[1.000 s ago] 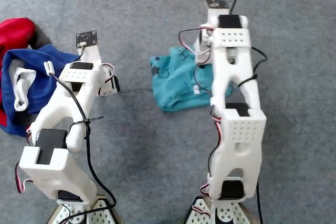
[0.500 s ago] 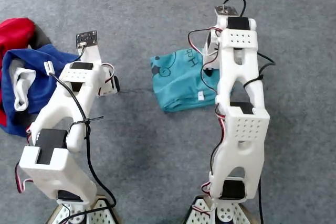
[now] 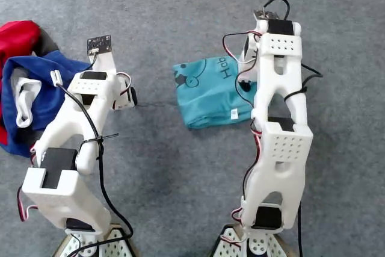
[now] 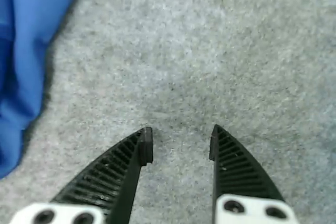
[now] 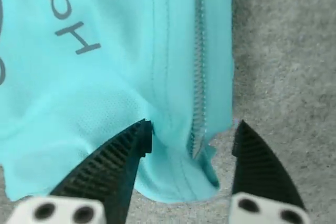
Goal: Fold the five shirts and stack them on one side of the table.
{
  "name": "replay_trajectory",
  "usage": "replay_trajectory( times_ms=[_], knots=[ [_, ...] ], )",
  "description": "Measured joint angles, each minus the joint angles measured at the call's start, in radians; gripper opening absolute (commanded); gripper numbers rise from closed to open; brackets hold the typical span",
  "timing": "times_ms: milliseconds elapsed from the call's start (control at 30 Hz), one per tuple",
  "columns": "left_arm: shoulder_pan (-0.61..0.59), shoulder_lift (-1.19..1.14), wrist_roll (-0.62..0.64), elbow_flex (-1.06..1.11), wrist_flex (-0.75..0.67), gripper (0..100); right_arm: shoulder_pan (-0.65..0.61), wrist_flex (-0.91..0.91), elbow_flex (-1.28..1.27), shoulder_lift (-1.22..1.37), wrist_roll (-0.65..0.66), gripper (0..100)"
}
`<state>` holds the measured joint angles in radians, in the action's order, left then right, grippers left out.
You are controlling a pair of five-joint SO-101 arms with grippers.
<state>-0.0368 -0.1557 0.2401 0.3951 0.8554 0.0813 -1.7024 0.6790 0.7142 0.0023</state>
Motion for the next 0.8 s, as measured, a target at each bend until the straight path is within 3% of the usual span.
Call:
replay_trajectory(
  times_ms=[500,800],
  knots=[
    [0.0,0.0,0.0,0.0,-0.003,20,-0.018,-0.035,0.055,0.0,-0.305,33.2],
    [0.0,0.0,0.0,0.0,-0.003,20,-0.035,0.041,-0.028,0.129,-0.338,32.9]
  ],
)
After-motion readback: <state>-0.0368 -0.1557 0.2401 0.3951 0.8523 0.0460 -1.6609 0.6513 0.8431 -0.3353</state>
